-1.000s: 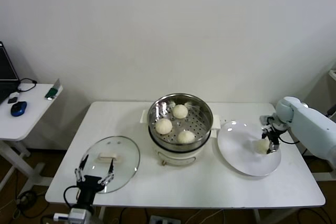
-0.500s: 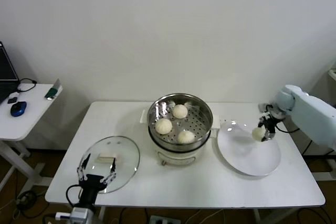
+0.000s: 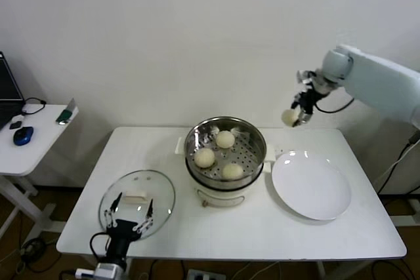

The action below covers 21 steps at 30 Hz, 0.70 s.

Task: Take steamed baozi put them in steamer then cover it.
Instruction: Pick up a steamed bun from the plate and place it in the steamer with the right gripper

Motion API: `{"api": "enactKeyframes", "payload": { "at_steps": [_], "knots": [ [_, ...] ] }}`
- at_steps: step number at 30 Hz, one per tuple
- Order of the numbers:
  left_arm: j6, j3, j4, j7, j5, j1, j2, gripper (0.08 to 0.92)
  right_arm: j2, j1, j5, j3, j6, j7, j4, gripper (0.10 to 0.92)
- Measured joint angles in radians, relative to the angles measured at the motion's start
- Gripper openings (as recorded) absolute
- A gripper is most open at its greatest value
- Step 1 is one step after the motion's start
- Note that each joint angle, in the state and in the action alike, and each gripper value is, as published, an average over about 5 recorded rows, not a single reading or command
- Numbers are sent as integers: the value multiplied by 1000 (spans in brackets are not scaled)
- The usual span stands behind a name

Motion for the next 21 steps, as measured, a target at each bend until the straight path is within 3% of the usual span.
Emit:
{"api": "enactKeyframes", "payload": {
  "at_steps": [10, 21],
  "knots": [
    [-6, 19, -9, 0, -3, 8, 10, 823, 136, 107, 244, -175, -66, 54, 91, 687],
    [-4, 28, -2, -1, -14, 3, 17, 823, 234, 89, 332, -273, -91, 87, 117, 687]
  ]
}}
